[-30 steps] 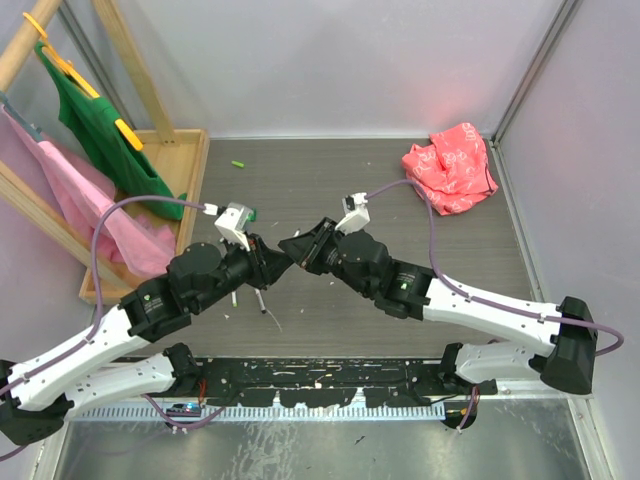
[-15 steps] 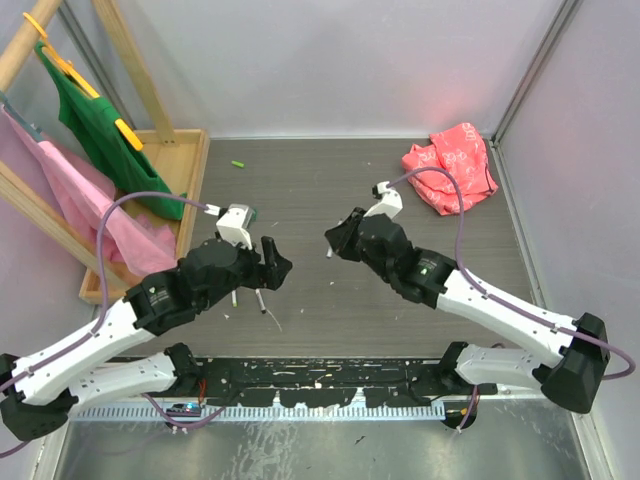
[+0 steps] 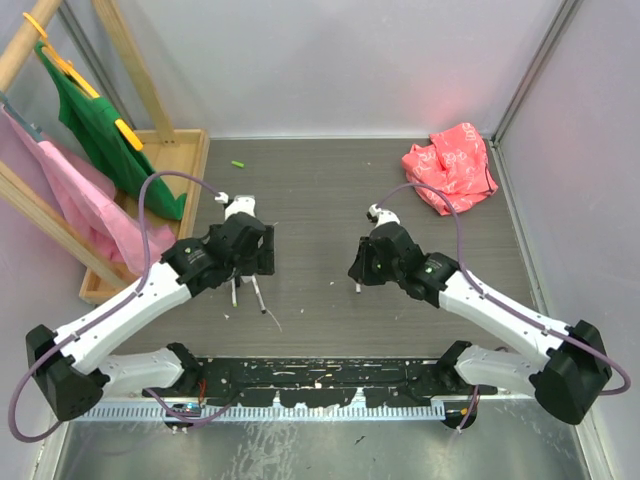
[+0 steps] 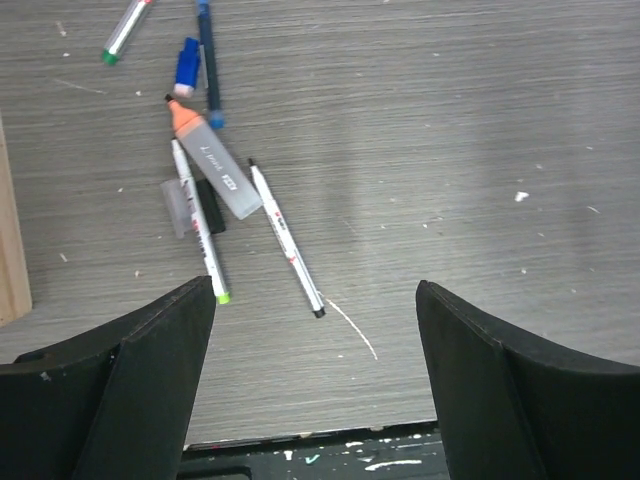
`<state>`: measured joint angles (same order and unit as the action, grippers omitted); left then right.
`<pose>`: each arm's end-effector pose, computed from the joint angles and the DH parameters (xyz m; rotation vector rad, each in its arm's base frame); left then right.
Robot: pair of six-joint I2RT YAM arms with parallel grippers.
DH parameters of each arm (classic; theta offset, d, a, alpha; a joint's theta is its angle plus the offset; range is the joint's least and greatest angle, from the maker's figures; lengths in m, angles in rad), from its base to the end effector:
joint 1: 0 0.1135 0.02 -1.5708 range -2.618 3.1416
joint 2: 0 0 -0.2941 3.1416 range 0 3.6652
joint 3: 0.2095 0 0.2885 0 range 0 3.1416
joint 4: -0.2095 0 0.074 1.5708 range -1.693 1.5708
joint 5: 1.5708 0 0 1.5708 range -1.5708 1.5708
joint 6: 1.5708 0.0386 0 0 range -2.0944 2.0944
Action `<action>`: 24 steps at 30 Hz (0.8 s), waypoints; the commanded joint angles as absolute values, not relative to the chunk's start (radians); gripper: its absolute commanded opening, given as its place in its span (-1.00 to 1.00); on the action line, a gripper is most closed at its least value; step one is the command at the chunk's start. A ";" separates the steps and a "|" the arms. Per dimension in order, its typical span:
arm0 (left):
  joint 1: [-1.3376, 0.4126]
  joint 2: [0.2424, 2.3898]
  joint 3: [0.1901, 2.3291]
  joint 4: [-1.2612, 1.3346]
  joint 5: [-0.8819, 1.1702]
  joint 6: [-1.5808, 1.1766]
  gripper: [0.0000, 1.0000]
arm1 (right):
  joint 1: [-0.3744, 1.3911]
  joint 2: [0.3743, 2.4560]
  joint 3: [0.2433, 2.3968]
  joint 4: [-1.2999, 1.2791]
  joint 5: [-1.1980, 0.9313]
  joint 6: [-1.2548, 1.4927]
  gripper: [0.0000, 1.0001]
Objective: Insert the pens into the pen caps
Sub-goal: Pick up the pen cap from the center of the board.
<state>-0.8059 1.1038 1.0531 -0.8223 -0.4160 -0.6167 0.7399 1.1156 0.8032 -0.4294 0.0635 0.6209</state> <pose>0.1793 -0.1643 0.3380 0.0423 2.3544 -0.1822 0.1941 0.1739 0.2720 -0.1088 2.3892 0.6029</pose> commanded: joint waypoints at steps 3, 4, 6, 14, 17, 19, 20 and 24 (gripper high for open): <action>-0.726 1.153 1.076 -0.799 -0.447 -0.543 0.60 | 0.737 0.965 0.755 -0.396 -0.003 0.487 -1.00; -0.708 1.168 1.077 -0.788 -0.445 -0.524 0.56 | 0.737 0.945 0.744 -0.388 -0.012 0.471 -1.00; -0.665 1.199 1.076 -0.764 -0.423 -0.490 0.46 | 0.737 0.917 0.733 -0.379 -0.019 0.443 -1.00; -0.507 1.391 1.114 -0.700 -0.332 -0.342 0.12 | 0.735 0.888 0.718 -0.373 -0.047 0.380 -1.00; -0.456 1.442 1.135 -0.677 -0.303 -0.304 0.11 | 0.736 0.886 0.700 -0.364 -0.041 0.362 -1.00; -0.424 1.474 1.150 -0.660 -0.281 -0.280 0.10 | 0.736 0.891 0.690 -0.358 -0.033 0.358 -1.00; -0.402 1.492 1.158 -0.656 -0.273 -0.268 0.09 | 0.736 0.895 0.688 -0.357 -0.034 0.356 -1.00; -0.349 1.576 1.207 -0.645 -0.237 -0.232 0.04 | 0.735 0.903 0.681 -0.357 -0.052 0.339 -1.00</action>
